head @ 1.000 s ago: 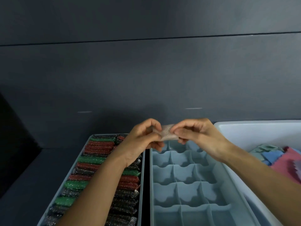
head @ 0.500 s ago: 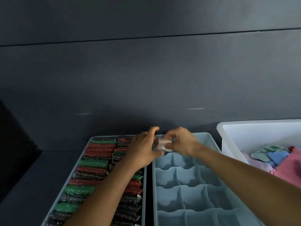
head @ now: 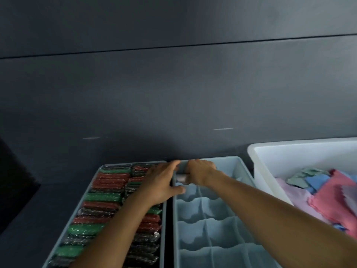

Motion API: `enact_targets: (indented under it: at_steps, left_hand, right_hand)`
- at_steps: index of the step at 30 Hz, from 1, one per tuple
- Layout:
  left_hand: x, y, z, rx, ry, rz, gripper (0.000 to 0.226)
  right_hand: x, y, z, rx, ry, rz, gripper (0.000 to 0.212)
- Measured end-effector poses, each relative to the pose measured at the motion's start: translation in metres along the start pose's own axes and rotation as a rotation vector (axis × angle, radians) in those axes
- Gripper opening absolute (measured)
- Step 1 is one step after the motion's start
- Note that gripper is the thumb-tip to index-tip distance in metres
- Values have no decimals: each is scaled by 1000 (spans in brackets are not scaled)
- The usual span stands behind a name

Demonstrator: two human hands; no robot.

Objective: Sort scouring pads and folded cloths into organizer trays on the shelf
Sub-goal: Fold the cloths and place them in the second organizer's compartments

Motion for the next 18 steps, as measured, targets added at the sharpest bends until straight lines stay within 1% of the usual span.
enact_targets:
  at_steps: [2, 3, 5, 6, 8, 9, 10, 11, 12, 13, 14, 15, 16, 17, 18]
  left_hand:
    - [-1, 2, 3, 2, -2, -14, 81]
    - [-4, 11, 3, 11, 9, -25, 77]
    - [-4, 19, 9, 59, 51, -12, 66]
    - [-5, 32, 11, 108, 72, -25, 61]
    - [-6, 66, 13, 236, 106, -44, 52]
    - [-7, 86, 12, 301, 116, -61, 48]
    - [-8, 107, 11, 353, 126, -85, 45]
    - [-8, 129, 9, 396, 133, -110, 42]
    - [-8, 149, 7, 433, 133, -135, 40]
    - [-8, 166, 4, 459, 128, -158, 38]
    - [-8, 179, 2, 478, 125, -173, 36]
    - [-8, 188, -1, 499, 127, -174, 35]
    - [-8, 193, -3, 520, 130, -165, 33]
    - [-8, 195, -5, 542, 131, -152, 31]
    - [-8, 196, -6, 562, 130, -140, 30]
  right_hand:
    - [12, 5, 6, -126, -8, 4, 42]
    - [23, 14, 19, -157, 32, 35, 44]
    - [43, 25, 58, -192, 204, 103, 42]
    - [58, 41, 86, -211, 329, 87, 35]
    - [87, 96, 132, -271, 548, -56, 16]
    - [100, 133, 145, -283, 610, -168, 11]
    - [108, 172, 147, -273, 620, -282, 12]
    - [115, 205, 141, -226, 555, -377, 16]
    - [120, 230, 127, -151, 431, -436, 23]
    - [125, 248, 108, -74, 279, -466, 34]
    - [129, 255, 88, 2, 125, -454, 46]
    - [133, 257, 69, 60, 2, -417, 51]
    - [136, 255, 55, 105, -70, -369, 52]
    - [137, 253, 48, 139, -81, -333, 49]
    - [135, 254, 48, 169, -43, -327, 45]
Point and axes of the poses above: each hand's wrist, its own x-axis away from the middle knuckle, its own z-axis out of the back of the hand, y = z × x, the point moved 9 cm from there along -x, towards the middle knuckle, and after that the axes turned 14 degrees about y, right-handed, at the moved point
